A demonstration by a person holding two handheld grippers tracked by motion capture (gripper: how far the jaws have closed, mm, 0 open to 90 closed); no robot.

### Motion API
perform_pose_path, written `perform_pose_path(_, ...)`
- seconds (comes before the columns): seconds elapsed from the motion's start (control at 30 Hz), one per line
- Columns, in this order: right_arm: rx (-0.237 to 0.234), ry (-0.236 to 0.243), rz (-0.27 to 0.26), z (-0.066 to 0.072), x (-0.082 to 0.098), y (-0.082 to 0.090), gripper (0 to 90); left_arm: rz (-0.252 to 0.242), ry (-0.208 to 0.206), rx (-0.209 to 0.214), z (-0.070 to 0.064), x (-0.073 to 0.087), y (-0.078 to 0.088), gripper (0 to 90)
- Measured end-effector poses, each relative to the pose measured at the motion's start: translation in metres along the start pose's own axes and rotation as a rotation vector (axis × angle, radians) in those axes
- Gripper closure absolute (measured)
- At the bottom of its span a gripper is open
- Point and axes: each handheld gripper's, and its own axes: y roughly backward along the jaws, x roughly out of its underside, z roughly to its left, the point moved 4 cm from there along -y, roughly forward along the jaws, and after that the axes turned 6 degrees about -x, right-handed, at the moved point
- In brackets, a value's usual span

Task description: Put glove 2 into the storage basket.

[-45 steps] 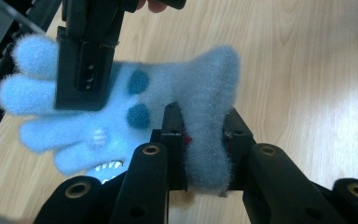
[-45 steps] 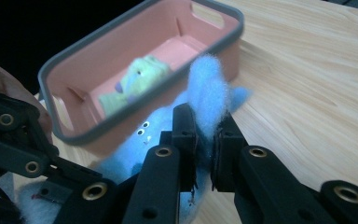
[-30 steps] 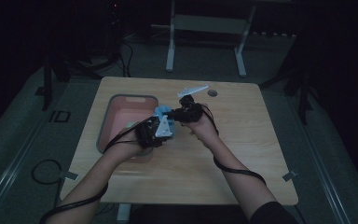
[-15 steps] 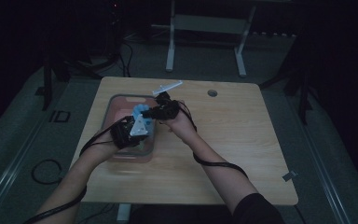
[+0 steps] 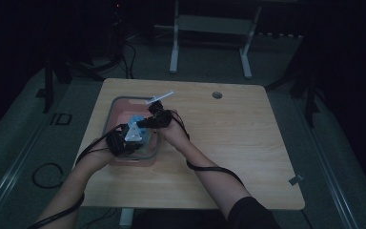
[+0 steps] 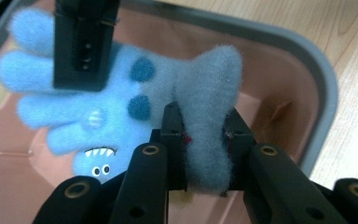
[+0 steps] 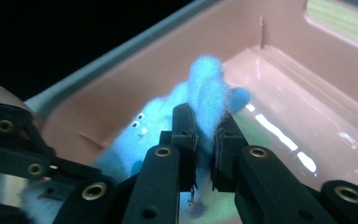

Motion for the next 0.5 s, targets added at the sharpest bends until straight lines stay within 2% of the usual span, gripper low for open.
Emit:
perform_pose_path(0.1, 0.005, -0.004, 0.02, -0.004, 0.005, -0.004, 82.1, 0.018, -0.002, 0.018, -0.003, 0.001, -0.005, 75.9)
perform_pose_path(0.13, 0.007, -0.001, 0.031, -0.005, 0.006, -0.005, 81.9, 0.022, -0.008, 0.012, -0.003, 0.001, -0.007, 75.8)
perform_pose_path(0.27, 0.021, 0.003, 0.042, -0.008, 0.008, -0.007, 79.8, 0.037, 0.009, 0.034, -0.002, 0.002, -0.012, 75.4)
perform_pose_path(0.5, 0.039, 0.005, 0.056, -0.014, 0.008, -0.005, 68.2, 0.048, 0.032, 0.048, -0.001, 0.001, -0.016, 70.9)
